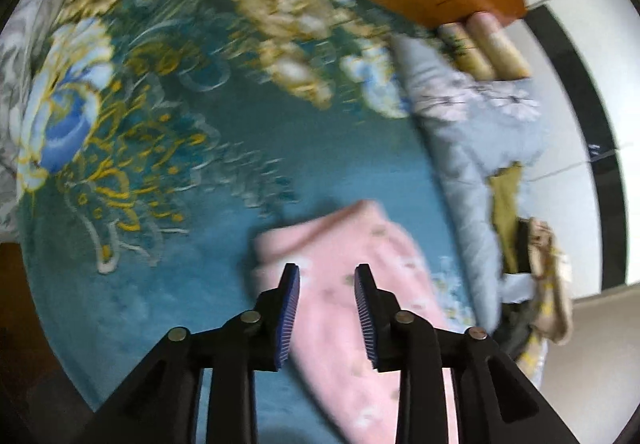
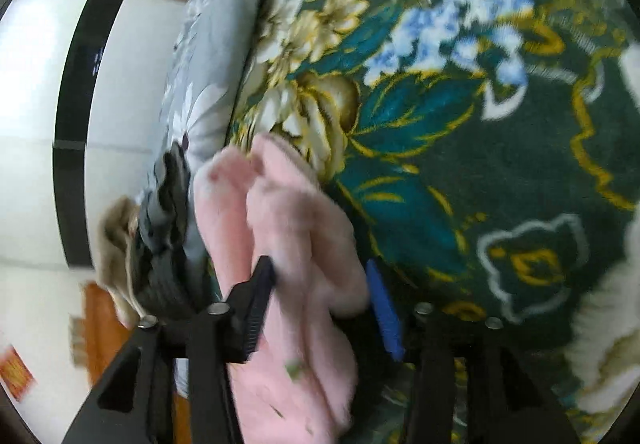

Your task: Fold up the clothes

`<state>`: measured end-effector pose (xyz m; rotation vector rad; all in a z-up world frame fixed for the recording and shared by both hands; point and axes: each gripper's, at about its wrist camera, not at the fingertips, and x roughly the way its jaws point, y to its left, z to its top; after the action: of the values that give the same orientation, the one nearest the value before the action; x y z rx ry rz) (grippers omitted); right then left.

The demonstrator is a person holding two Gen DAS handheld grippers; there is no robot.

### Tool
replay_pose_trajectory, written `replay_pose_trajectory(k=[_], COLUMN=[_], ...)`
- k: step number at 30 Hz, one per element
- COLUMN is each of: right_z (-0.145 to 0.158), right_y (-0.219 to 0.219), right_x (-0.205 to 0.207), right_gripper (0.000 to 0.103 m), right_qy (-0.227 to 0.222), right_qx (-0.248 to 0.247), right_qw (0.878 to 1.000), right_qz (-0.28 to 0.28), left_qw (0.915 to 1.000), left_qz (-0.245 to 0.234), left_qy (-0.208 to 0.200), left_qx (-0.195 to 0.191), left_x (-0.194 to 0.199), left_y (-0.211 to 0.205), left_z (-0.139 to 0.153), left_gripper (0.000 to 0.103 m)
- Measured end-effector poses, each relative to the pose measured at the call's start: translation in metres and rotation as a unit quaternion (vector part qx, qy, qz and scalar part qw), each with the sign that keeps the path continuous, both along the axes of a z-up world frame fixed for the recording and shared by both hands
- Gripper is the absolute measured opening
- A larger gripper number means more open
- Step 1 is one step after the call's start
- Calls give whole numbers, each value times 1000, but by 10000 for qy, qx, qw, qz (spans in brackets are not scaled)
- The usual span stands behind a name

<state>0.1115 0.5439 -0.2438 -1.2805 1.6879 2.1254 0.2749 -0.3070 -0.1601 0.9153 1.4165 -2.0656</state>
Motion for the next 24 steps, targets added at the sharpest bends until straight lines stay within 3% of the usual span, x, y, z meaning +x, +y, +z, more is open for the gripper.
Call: replay_pose_trajectory(k=[4, 5, 6, 7, 8, 10, 12, 13, 14, 16, 18, 19, 22, 24], right_z=[-7, -5, -1, 6, 14, 40, 77, 88, 92, 77, 45, 33, 27, 34], right_y=[-12, -16, -18, -19, -20, -21, -19, -18, -16, -6, 14, 25, 36, 33], right_x=[-18, -21, -23, -25, -26, -23, -9, -2, 4, 10, 21, 31, 52, 52], right_gripper=[56, 51, 31, 23, 21, 18, 17, 17, 17, 25, 26, 26, 26, 26], right_qy=[-156, -161, -141, -77, -14, 416, 1063, 1173, 1151, 578, -274, -494, -318, -230], right_qx=[-111, -58, 22, 148, 274, 566, 952, 1212, 1439, 1729, 1702, 1506, 1128, 1222], right_qw=[9998, 9998, 9999, 9999, 9995, 9969, 9884, 9838, 9805, 9807, 9843, 9873, 9926, 9920], right_qz=[-105, -99, -58, 44, 146, 342, 511, 607, 682, 699, 372, 88, -323, -215], left_qw=[9980, 9969, 9955, 9939, 9921, 9880, 9832, 9814, 9789, 9740, 9685, 9666, 9651, 9663], left_qz=[-451, -596, -744, -915, -1087, -1417, -1732, -1838, -1979, -2222, -2456, -2544, -2610, -2553], left_qy=[451, 523, 591, 609, 622, 615, 561, 522, 449, 226, -88, -170, -169, -101], left_qx=[-16, -13, -9, 0, 10, 47, 144, 180, 234, 385, 409, 275, 112, 302], left_x=[-26, -34, -43, -52, -61, -77, -93, -98, -105, -118, -129, -133, -143, -148], left_y=[28, 38, 47, 58, 68, 91, 116, 125, 138, 163, 179, 185, 198, 205], left_z=[26, 29, 32, 33, 33, 32, 23, 19, 12, -3, -10, -8, -4, -10], left_gripper=[38, 38, 38, 39, 39, 39, 39, 39, 39, 39, 39, 39, 40, 42])
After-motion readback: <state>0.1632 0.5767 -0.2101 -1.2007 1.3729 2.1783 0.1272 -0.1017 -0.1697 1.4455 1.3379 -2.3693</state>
